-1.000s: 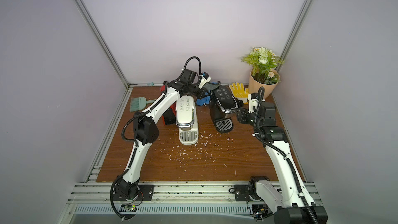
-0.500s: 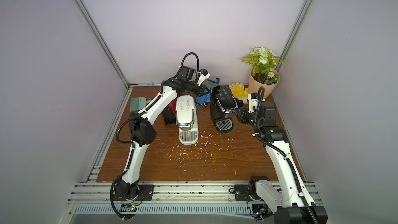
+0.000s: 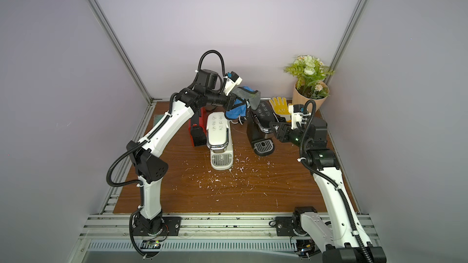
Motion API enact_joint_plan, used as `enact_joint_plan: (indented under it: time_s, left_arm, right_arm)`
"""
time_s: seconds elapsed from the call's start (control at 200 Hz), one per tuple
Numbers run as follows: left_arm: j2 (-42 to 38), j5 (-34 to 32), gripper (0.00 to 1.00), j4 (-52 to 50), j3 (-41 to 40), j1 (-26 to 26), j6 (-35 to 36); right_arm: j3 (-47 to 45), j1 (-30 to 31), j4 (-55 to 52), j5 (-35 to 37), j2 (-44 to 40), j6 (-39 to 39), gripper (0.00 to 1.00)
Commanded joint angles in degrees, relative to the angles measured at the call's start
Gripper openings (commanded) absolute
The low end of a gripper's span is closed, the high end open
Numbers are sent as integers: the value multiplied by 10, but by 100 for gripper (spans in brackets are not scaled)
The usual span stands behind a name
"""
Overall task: Wipe the surface of a coffee machine
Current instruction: Wipe the dirt from the surface of the coffee machine, then adjust the cleaning item.
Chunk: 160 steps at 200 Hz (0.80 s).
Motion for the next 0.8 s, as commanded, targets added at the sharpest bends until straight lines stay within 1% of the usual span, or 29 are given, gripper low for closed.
enact_joint_plan:
  time_s: [0.0,0.07,0.12,0.145,0.175,0.195,0.235,0.255,0.28,0.545,0.645,0.796]
  left_arm:
    - [-46,17,0,-7,-55,-28,18]
    - [-67,18,0,-6,-84,-38,23]
    - [-76,22,0,-6,-95,-43,23]
    - [-80,23,0,-6,-100,-45,23]
    - [-84,25,0,-6,-104,-47,25]
    - [-86,25,0,-6,-108,-48,26]
    - [-89,25,0,-6,-112,-50,25]
    - [-89,28,0,-6,-113,-50,24]
    - [-90,31,0,-6,-115,-51,25]
    - [-94,38,0,0,-110,-62,25]
    - [-96,40,0,4,-109,-68,23]
    - [-103,43,0,4,-111,-83,23]
  right_arm:
    - [40,4,104,-79,-3,43,57]
    - [43,5,131,-104,9,77,63]
    - [38,7,152,-116,19,102,64]
    - [33,9,164,-120,22,114,67]
    - [27,12,180,-123,24,125,68]
    - [24,15,187,-123,26,132,72]
    - [18,22,200,-122,28,144,73]
    - [15,26,206,-121,29,149,78]
    - [12,33,214,-120,30,157,79]
    - [-10,104,280,-109,51,219,80]
    - [-11,124,289,-96,60,222,79]
    - [-8,135,291,-76,79,227,79]
